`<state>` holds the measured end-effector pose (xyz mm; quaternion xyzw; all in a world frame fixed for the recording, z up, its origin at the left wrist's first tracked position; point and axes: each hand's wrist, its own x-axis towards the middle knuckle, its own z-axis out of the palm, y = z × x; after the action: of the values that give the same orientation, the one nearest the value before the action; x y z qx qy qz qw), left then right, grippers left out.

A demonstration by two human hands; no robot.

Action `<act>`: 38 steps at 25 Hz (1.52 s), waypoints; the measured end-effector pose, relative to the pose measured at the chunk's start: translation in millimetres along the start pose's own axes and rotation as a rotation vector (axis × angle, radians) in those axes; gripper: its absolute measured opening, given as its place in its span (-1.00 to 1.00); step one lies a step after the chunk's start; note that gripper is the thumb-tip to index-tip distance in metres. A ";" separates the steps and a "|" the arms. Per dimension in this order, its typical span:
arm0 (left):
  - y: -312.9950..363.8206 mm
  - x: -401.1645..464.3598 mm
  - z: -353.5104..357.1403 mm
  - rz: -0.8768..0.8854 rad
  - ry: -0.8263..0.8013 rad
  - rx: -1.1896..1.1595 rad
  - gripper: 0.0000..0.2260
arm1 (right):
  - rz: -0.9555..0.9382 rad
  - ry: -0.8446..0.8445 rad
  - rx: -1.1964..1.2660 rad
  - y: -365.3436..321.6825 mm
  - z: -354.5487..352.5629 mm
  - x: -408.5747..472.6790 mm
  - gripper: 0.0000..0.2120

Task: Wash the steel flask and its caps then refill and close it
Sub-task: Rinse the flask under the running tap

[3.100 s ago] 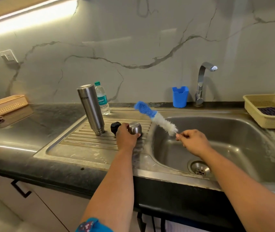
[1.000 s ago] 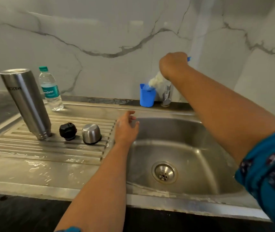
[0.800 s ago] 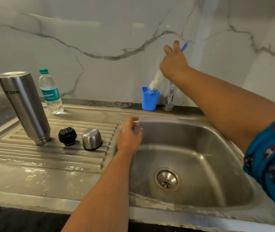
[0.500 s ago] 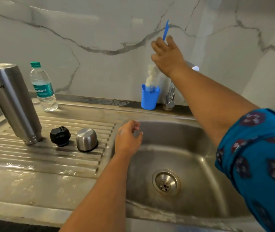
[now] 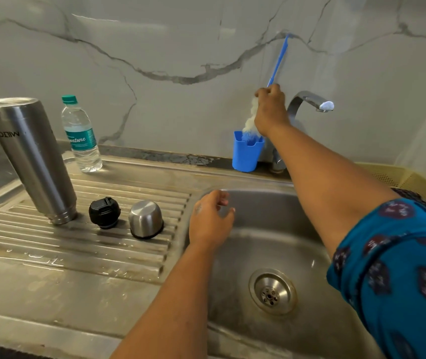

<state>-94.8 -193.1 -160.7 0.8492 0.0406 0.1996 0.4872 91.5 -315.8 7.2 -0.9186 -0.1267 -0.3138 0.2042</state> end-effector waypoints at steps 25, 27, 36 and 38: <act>53.1 -48.8 -122.0 -0.093 0.362 -0.137 -0.91 | 0.285 -0.346 0.817 -92.5 -68.2 -165.2 -0.71; 40.7 -58.9 -176.4 -0.155 0.496 -0.119 -0.95 | 0.249 -0.436 0.910 -143.0 -54.1 -180.2 -0.76; -18.8 -12.0 -316.9 -0.308 0.383 -0.126 -0.44 | 0.102 -0.691 0.928 -308.6 12.3 -184.4 -0.51; -24.2 -0.4 -317.2 -0.341 0.253 -0.226 -0.39 | 0.140 -0.727 0.956 -318.9 26.4 -175.1 -0.51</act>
<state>-212.2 76.7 -40.0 0.7381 0.2217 0.2226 0.5970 -144.7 -40.1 -27.5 -0.7796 -0.2544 0.1260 0.5582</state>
